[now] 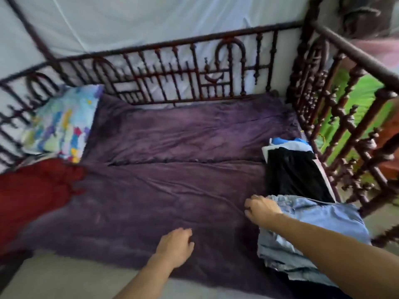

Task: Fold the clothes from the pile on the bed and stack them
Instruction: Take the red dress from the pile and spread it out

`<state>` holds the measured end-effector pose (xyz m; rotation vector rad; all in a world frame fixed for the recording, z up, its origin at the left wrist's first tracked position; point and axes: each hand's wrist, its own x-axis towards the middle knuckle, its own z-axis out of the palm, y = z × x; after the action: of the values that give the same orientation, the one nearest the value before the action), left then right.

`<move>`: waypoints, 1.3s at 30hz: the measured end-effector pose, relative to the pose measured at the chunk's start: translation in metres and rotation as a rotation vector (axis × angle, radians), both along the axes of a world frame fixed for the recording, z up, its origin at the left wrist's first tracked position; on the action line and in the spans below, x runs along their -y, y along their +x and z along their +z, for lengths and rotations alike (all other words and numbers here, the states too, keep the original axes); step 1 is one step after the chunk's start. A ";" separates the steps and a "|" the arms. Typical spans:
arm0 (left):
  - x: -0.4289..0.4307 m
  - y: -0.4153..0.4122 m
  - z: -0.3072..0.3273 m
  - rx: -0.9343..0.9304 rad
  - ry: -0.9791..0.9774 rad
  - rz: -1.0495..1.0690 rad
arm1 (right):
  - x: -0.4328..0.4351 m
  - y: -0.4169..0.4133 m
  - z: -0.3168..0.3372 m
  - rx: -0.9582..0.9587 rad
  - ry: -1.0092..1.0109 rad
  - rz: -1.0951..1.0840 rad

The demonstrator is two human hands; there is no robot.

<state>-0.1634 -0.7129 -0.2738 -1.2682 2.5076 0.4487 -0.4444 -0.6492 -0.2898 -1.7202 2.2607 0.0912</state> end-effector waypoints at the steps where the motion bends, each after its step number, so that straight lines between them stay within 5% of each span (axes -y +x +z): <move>1: 0.004 0.023 0.010 -0.015 -0.025 0.044 | 0.014 0.020 0.009 0.009 -0.036 0.047; 7: 0.044 0.151 0.055 -0.086 -0.172 0.268 | 0.092 0.142 0.064 0.013 -0.210 0.261; 20: 0.183 0.439 0.125 -0.075 -0.300 0.364 | 0.253 0.426 0.131 0.089 -0.369 0.337; 28: 0.290 0.499 0.128 -0.172 -0.306 0.426 | 0.352 0.485 0.146 0.079 -0.400 0.306; 39: 0.472 0.582 0.084 -0.126 -0.170 0.488 | 0.553 0.545 0.064 0.169 -0.245 0.252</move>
<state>0.4191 -1.1846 -0.1899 -1.9883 2.3575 0.4376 0.1002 -1.2018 -0.2262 -2.0459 1.9925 -0.2789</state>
